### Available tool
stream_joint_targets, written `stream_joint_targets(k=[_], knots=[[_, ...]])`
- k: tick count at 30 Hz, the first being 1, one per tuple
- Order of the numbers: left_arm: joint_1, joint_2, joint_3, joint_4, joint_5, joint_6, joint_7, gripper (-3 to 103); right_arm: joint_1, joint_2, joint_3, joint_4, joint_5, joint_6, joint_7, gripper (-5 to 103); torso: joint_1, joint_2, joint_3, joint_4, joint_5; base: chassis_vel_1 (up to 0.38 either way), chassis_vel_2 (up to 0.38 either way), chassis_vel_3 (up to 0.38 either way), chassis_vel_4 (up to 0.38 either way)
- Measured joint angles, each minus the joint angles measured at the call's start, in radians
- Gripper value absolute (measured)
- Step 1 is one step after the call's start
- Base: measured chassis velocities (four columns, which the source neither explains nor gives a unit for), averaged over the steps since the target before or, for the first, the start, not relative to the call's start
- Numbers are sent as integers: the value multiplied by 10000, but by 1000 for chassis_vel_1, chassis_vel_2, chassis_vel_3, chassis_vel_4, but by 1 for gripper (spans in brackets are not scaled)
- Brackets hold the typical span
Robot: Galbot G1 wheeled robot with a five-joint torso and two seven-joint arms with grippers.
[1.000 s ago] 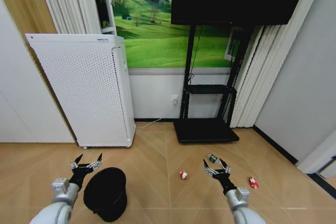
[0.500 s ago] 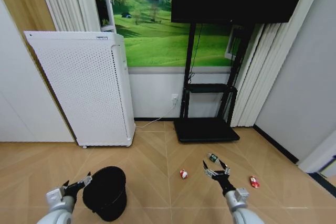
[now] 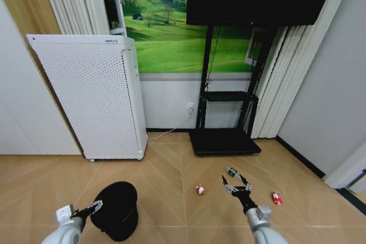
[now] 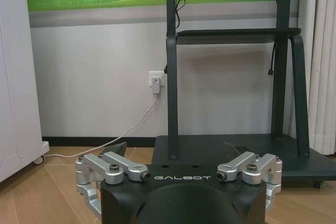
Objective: Pick up the trash bin and place the garbage on the floor into it.
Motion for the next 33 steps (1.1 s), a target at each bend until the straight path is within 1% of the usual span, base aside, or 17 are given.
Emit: stream_joint_targets(k=[4,7,10,11,14,15,16,18,19,20,22,25,26,28,29,31,33], knots=[[-166,66,-6,388,126,-35,458,96,17,16,-49,-16,-52,8,57,100,1,7,6,-1,0,0,0,0,0],[-248,61,-4,540,248,-66,589,92,21,27,-68,-32,-110,27,69,100,2,9,8,-1,0,0,0,0,0],[-356,-3,39,766,316,-69,657,75,25,68,-110,-35,-156,39,74,100,3,13,12,-1,0,0,0,0,0],[-356,-3,39,766,316,-69,657,75,25,68,-110,-35,-156,39,74,100,3,13,12,-1,0,0,0,0,0],[-364,-62,46,933,339,-129,696,58,35,65,-116,-35,-162,40,76,100,4,19,15,-1,0,0,0,0,0],[-364,-62,46,933,339,-129,696,58,35,65,-116,-35,-162,40,76,100,4,19,15,-1,0,0,0,0,0],[-363,-82,43,976,341,-159,709,53,35,58,-112,-39,-163,44,76,100,4,20,16,0,0,0,0,0,0],[-356,-89,39,993,342,-189,724,53,32,53,-104,-46,-164,47,77,100,4,20,17,-1,0,0,0,0,0],[-348,-93,32,1009,346,-224,738,47,24,49,-99,-55,-165,50,77,100,4,21,18,-1,0,0,0,0,0],[-344,-92,24,1013,346,-238,783,36,19,48,-94,-66,-165,63,76,100,5,22,19,-1,0,0,0,0,0],[-345,-90,20,1013,345,-255,818,36,19,48,-93,-70,-166,71,76,100,5,22,20,-1,-1,0,0,0,0],[-378,-76,11,1028,361,-365,823,26,14,53,-93,-72,-171,77,76,100,6,25,21,-1,0,0,0,0,0],[-380,-76,10,1030,364,-376,823,26,14,53,-93,-72,-171,77,76,100,6,25,21,-1,0,0,0,0,0],[-412,-73,12,1064,428,-556,837,15,14,61,-93,-72,-174,78,76,100,6,27,22,-1,0,0,0,0,0],[-412,-73,12,1064,428,-556,837,15,14,61,-93,-72,-174,78,76,100,6,27,22,-1,0,0,0,0,0],[-444,-64,15,1100,545,-717,872,7,14,69,-94,-73,-179,80,76,100,6,27,23,-1,-1,0,0,0,0],[-464,-55,24,1107,576,-780,911,7,18,72,-94,-81,-184,81,76,100,6,29,23,-2,1,0,0,0,0]])
